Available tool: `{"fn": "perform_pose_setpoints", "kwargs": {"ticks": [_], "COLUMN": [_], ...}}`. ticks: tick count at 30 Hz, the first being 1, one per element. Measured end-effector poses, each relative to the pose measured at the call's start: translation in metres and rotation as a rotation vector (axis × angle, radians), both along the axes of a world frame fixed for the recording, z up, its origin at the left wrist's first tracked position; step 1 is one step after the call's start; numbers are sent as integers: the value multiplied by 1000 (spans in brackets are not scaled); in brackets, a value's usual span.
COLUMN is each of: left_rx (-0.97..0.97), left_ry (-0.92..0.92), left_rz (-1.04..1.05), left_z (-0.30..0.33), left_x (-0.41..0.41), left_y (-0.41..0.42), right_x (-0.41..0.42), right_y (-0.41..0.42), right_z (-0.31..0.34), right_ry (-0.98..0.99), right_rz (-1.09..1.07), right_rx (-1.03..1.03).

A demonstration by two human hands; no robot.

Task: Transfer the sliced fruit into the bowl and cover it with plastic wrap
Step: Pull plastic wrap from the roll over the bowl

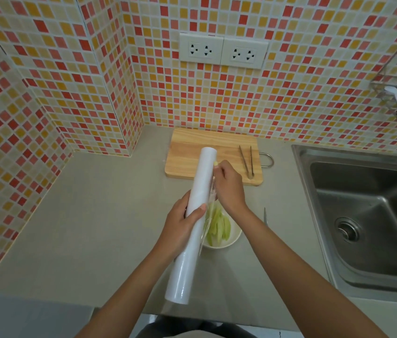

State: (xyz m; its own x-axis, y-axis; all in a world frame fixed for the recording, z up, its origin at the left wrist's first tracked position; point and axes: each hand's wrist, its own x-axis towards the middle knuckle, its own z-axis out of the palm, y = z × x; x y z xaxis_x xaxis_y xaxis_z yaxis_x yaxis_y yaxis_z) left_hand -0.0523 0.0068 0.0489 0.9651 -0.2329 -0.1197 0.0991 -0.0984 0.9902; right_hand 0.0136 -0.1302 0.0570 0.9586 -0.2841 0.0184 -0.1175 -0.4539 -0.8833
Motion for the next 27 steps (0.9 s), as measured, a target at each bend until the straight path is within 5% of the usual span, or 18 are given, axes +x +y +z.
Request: {"fn": "perform_pose_setpoints", "kwargs": {"ticks": [2,8,16,21,27], "left_rx": [-9,-40,-83,-106,-92], "left_ry": [9,44,84,127,159], "left_rz": [5,23,36,64,68], "left_z": [-1,1,2,1,-6], "left_x": [-1,1,1,9,14], "left_y": [1,1,-2,-1,-11], "right_x": [3,7,12,-16,-46], "right_y": [-3,-4,-4,6,15], "right_z": [-2,-2,6,-5,-25], "right_ry": [4,159,135,287,61], "right_rz": [11,-107,-51,-9,-104], "right_rx": [-35,401,420,529,367]}}
